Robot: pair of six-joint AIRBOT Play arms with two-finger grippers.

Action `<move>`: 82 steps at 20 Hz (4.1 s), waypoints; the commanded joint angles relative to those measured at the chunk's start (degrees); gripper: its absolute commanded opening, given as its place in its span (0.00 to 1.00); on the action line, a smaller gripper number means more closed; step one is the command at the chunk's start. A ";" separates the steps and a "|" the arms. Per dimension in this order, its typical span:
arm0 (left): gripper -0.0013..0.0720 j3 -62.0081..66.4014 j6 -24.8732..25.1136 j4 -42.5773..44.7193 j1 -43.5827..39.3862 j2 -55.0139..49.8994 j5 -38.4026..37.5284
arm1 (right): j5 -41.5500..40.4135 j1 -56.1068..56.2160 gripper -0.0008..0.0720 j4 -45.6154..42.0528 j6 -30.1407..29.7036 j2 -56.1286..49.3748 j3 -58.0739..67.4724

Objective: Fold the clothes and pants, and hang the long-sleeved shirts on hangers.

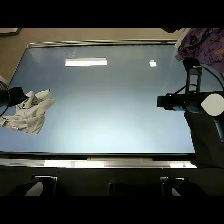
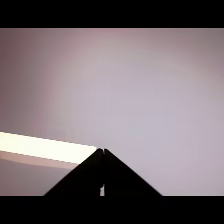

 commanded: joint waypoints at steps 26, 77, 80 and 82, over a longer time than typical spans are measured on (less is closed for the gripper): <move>0.04 0.04 -0.28 -0.15 -0.02 -0.04 0.15 | -5.84 0.00 0.06 0.04 -0.37 0.04 -0.02; 0.92 -5.75 -28.44 -6.62 -42.40 -19.32 23.02 | 3.23 -0.61 0.29 -17.90 14.60 6.97 0.31; 0.92 -5.75 -27.85 -0.24 -33.55 -13.44 18.56 | 1.92 -11.08 0.47 -8.04 18.16 -0.37 0.17; 0.92 -5.75 -27.43 0.50 -28.11 -11.30 18.64 | 2.43 -19.17 0.58 13.90 10.75 -8.20 -1.55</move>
